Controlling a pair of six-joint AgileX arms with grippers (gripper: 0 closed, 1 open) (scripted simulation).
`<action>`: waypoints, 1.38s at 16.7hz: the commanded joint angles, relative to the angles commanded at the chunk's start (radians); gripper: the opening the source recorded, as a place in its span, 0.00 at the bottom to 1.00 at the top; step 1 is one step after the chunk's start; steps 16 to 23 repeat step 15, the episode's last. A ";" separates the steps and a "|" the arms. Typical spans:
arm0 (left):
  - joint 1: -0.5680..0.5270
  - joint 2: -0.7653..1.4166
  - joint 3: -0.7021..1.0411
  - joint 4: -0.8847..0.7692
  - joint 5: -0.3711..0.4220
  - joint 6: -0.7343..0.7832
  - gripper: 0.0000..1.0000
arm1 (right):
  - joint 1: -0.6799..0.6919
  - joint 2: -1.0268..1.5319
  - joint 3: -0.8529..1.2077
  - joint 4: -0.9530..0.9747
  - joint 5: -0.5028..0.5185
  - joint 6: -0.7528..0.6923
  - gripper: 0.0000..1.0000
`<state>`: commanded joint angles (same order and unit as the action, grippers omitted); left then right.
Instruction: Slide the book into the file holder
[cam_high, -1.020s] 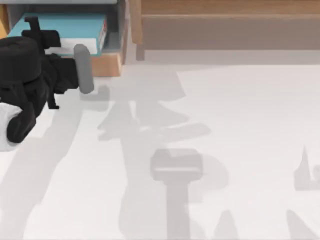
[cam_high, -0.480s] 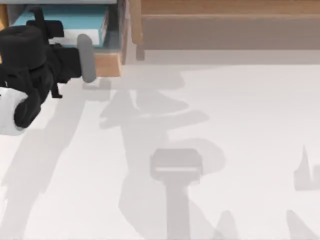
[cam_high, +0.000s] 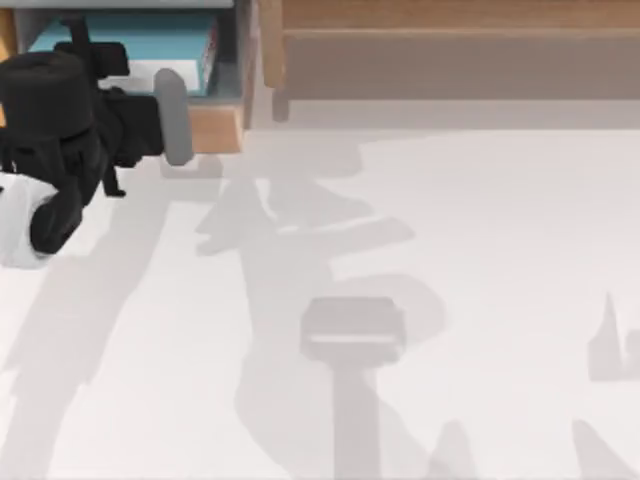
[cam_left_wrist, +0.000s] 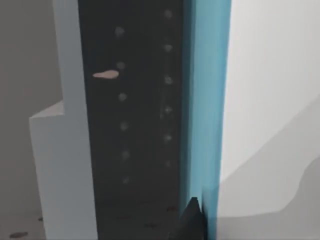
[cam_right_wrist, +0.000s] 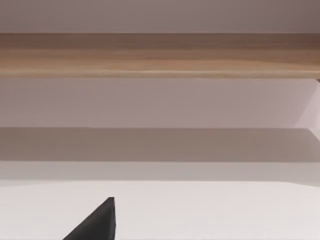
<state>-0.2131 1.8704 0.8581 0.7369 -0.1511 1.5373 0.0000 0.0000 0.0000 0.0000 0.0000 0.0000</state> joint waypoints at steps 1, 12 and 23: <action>0.000 0.000 0.000 0.000 0.000 0.000 0.38 | 0.000 0.000 0.000 0.000 0.000 0.000 1.00; 0.000 0.000 0.000 0.000 0.000 0.000 1.00 | 0.000 0.000 0.000 0.000 0.000 0.000 1.00; 0.000 0.000 0.000 0.000 0.000 0.000 1.00 | 0.000 0.000 0.000 0.000 0.000 0.000 1.00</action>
